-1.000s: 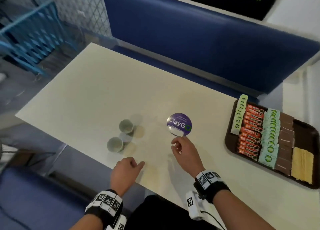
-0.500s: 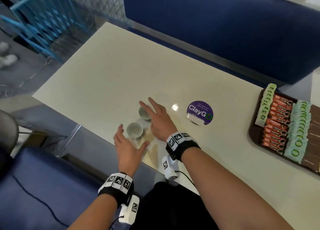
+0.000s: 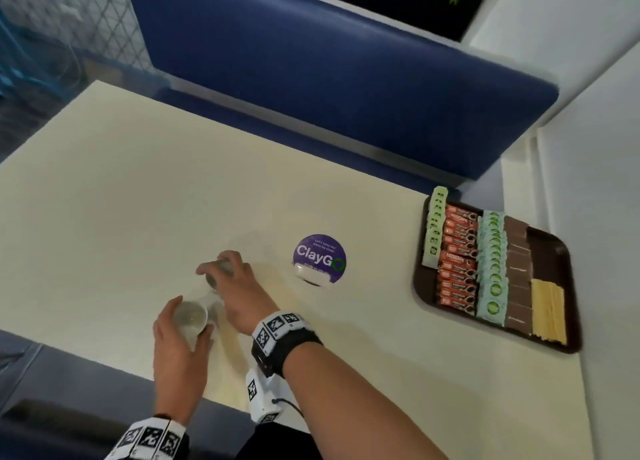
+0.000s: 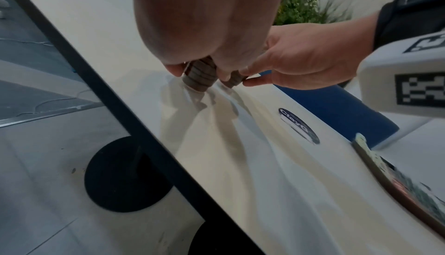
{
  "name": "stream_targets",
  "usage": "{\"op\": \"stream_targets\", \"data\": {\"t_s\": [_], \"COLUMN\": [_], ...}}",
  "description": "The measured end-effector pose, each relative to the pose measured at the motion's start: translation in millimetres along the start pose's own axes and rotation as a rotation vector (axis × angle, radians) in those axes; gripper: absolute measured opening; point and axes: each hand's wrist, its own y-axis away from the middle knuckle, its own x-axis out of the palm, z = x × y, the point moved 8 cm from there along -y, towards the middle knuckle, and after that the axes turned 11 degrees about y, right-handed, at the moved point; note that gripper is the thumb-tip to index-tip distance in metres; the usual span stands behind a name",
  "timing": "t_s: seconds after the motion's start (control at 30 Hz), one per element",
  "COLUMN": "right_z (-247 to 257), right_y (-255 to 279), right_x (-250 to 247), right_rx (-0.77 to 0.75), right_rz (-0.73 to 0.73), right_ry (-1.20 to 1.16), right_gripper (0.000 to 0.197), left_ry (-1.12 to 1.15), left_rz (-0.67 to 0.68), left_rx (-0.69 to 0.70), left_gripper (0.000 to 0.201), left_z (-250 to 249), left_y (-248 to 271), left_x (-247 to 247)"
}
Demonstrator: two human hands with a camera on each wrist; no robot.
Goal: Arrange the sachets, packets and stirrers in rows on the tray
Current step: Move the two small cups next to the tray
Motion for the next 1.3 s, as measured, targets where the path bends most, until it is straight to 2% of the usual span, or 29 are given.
{"op": "stream_targets", "data": {"t_s": [0.1,0.17,0.27,0.33,0.43,0.6,0.8,1.0,1.2,1.3], "right_z": [-53,-101,-173,-217,-266,-300,-320,-330,-334,-335], "right_y": [34,63,109,129,141,140,134,132,135,136], "right_x": [-42,-79,-142,-172,-196,-212,-210,-209,-214,-216], "right_rx": [0.09,0.17,0.26,0.317,0.374,0.34,0.318,0.296,0.289,0.277], "right_rz": [-0.176,-0.282,-0.392,-0.385,-0.29,-0.207,-0.165,-0.149,-0.116,-0.124], "right_ry": [-0.056,-0.08,-0.013,0.056,0.119,0.119,0.116,0.091,0.118,0.118], "right_gripper": [0.09,0.084,0.071,0.068,0.073,0.076,0.082,0.079,0.093,0.089], "left_ry": [0.051,0.082,0.13,0.143,0.125,0.144,0.141,0.114,0.112,0.087], "left_rz": [0.08,0.163,0.333,0.444,0.59,0.663,0.622,0.61,0.613,0.62], "left_rx": [-0.036,-0.043,0.048,0.091,0.183,0.179,0.109,0.128,0.155,0.168], "left_gripper": [0.077,0.078,0.069,0.065,0.064,0.062,0.053,0.057,0.057,0.055], "left_z": [-20,-39,-69,-86,-110,-123,-118,-116,-121,-117], "left_y": [5,9,17,26,40,47,46,38,36,34], "left_x": [40,83,163,216,284,353,376,380,378,381]}}
